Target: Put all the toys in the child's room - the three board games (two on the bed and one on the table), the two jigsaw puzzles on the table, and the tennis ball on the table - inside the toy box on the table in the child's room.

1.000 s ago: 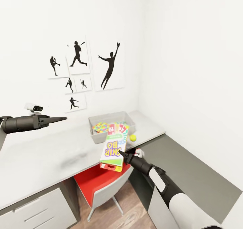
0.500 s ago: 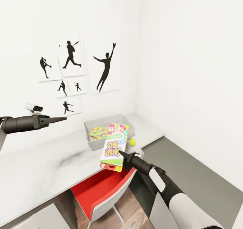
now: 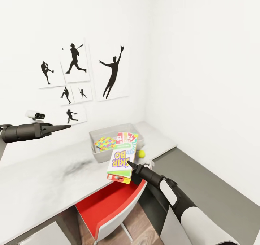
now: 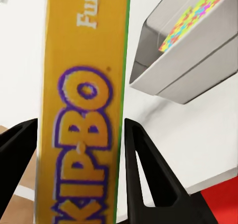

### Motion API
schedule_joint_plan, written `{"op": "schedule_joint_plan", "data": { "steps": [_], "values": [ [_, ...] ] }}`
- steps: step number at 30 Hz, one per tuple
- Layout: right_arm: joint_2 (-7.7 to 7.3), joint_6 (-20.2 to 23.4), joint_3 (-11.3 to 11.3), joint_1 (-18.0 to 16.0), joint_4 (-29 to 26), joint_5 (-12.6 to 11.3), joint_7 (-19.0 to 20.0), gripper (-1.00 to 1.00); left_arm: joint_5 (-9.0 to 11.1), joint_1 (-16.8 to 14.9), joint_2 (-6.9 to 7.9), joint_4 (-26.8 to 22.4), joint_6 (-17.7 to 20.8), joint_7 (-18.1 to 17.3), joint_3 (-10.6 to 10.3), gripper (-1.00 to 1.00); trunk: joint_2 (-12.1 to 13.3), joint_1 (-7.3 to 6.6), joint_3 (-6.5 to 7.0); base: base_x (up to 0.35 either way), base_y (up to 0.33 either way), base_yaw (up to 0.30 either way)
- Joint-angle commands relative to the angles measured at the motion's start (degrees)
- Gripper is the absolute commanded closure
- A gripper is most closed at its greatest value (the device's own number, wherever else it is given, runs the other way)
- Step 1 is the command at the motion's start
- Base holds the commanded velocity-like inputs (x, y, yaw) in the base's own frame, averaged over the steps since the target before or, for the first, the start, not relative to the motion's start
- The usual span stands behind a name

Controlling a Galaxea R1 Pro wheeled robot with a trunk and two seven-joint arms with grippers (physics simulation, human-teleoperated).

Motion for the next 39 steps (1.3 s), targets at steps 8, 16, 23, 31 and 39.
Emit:
{"op": "schedule_joint_plan", "data": {
  "steps": [8,16,23,31,39],
  "values": [
    [-0.01,0.52,0.02,-0.05,-0.01,-0.61,0.04,1.00,0.04,-0.05,0.03,-0.01,0.51,-0.17,0.00,-1.00,-0.13,0.04,0.02,0.120,0.020,0.187],
    [-0.01,0.52,0.01,-0.05,-0.01,-0.62,0.04,1.00,0.04,-0.03,0.01,-0.01,0.47,-0.17,0.00,-1.00,-0.13,0.04,0.03,0.121,0.002,0.019],
    [-0.01,0.52,0.02,-0.05,-0.01,-0.62,0.04,1.00,0.04,-0.04,0.00,-0.01,0.46,-0.17,0.03,-1.00,-0.13,0.04,0.03,0.122,0.029,0.001],
    [-0.01,0.52,0.01,-0.05,-0.01,-0.63,0.04,1.00,0.04,0.00,0.02,-0.01,0.46,-0.17,0.00,-1.00,-0.13,0.04,0.03,0.097,0.031,0.000],
    [-0.01,0.52,0.02,-0.05,-0.01,-0.61,0.04,1.00,0.04,0.03,0.00,-0.01,0.46,-0.17,0.03,-1.00,-0.13,0.04,0.03,0.092,0.037,0.000]
  ]
}}
